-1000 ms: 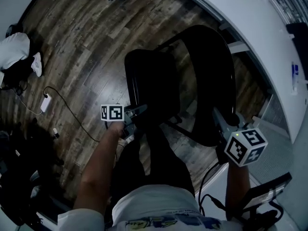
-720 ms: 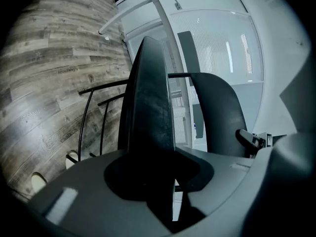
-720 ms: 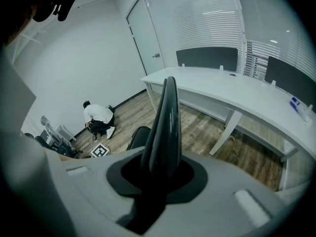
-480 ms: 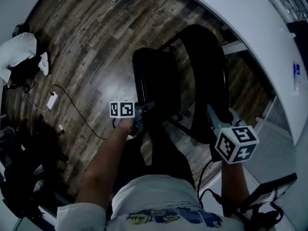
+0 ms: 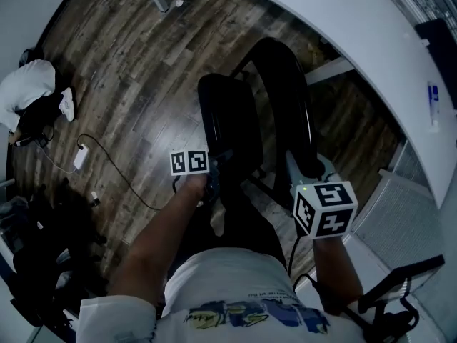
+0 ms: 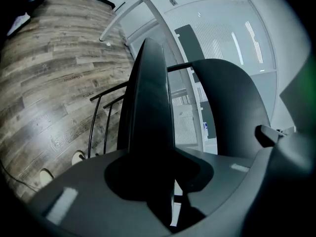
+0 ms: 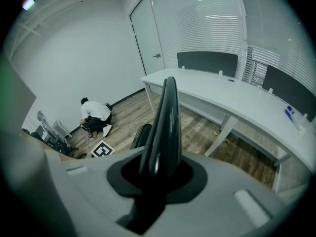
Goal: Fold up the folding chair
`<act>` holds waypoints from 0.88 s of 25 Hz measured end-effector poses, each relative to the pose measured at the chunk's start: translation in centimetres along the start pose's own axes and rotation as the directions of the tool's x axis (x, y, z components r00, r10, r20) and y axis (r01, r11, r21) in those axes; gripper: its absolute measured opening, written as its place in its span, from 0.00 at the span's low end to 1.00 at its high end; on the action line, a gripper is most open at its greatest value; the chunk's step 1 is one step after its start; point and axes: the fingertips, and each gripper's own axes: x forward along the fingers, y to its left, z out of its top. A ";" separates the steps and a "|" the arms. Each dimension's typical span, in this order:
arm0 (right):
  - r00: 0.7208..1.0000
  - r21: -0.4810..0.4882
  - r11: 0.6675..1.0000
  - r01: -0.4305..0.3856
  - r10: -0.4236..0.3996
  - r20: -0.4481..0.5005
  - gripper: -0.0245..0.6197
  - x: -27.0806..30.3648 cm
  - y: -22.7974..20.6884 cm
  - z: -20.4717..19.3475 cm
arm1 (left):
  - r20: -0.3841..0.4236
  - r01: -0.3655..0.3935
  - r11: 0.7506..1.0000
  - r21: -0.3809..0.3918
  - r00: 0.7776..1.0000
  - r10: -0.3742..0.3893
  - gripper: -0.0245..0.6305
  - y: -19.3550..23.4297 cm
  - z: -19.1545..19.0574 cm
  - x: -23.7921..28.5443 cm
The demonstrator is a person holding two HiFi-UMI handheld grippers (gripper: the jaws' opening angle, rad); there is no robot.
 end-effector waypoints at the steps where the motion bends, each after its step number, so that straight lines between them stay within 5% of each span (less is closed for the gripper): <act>1: 1.000 0.003 1.000 -0.001 0.001 0.001 0.15 0.0 0.1 0.1 | 0.000 -0.008 1.000 0.000 1.000 0.008 0.23 -0.2 0.0 0.1; 22: 1.000 -0.015 1.000 0.024 -0.024 0.013 0.15 -1.2 0.2 0.7 | -0.019 -0.226 0.974 0.024 0.974 0.226 0.23 -5.5 -0.8 5.4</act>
